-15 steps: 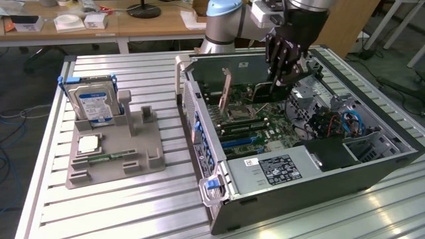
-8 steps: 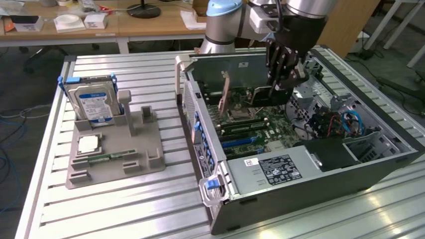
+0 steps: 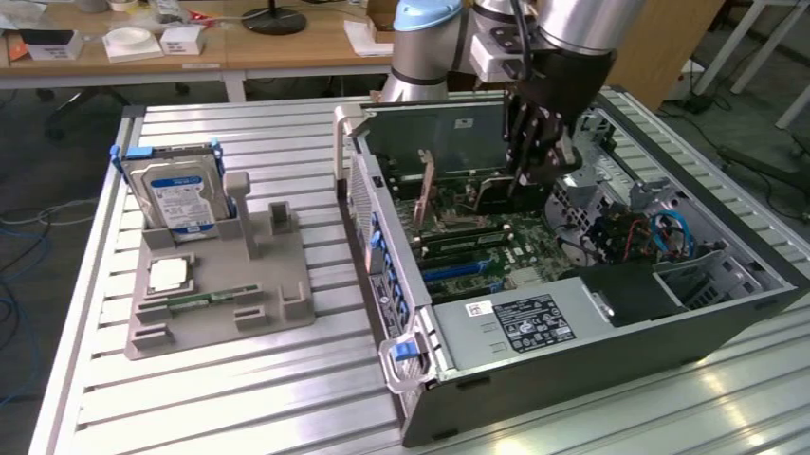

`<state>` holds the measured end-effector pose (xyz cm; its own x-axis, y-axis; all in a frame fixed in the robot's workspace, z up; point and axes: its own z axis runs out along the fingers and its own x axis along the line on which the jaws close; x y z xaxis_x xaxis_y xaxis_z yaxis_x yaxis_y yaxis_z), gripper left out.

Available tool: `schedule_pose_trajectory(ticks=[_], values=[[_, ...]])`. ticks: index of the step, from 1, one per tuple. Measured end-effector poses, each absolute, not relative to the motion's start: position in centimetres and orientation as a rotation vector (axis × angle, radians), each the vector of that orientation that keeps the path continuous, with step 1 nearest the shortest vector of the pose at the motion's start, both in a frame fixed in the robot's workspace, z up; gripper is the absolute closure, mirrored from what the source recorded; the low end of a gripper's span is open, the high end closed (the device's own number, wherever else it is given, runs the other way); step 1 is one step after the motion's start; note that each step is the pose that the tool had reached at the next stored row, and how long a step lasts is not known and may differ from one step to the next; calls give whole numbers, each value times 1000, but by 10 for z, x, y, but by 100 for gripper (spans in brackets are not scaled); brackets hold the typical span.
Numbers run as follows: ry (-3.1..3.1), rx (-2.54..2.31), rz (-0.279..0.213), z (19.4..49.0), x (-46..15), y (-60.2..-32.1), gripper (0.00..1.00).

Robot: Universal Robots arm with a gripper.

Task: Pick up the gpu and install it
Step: 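Insert the gpu into the slot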

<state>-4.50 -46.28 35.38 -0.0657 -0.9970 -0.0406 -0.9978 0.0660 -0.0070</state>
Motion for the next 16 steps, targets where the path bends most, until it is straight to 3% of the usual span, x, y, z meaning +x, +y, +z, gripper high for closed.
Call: schedule_pose_trajectory(ticks=[16], values=[[2195,-2200,37,328,-47,-468,74]])
